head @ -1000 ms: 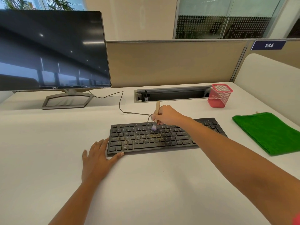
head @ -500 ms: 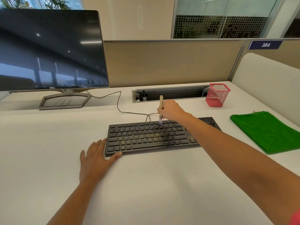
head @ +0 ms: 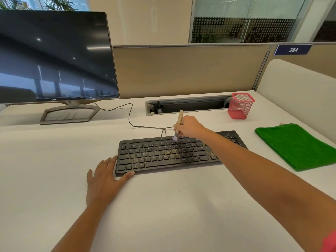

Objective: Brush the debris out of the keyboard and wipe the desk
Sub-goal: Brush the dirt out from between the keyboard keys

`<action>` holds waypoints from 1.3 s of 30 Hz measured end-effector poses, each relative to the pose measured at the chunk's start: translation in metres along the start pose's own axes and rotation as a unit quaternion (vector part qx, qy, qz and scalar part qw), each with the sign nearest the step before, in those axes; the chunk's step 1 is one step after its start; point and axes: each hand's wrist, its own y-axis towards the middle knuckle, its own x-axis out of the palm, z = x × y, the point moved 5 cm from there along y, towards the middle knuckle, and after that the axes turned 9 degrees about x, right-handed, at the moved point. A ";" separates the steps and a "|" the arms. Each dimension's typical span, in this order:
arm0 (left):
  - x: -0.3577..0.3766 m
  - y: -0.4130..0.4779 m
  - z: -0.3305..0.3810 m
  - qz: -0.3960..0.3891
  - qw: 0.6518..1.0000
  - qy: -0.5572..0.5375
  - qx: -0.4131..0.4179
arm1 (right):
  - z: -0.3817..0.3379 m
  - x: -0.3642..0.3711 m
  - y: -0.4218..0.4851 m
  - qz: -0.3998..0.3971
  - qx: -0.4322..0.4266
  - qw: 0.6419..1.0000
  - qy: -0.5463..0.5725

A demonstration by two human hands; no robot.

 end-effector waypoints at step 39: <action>0.003 0.001 -0.003 -0.002 1.000 0.009 0.007 | 0.006 0.003 -0.003 -0.054 -0.012 0.995 -0.084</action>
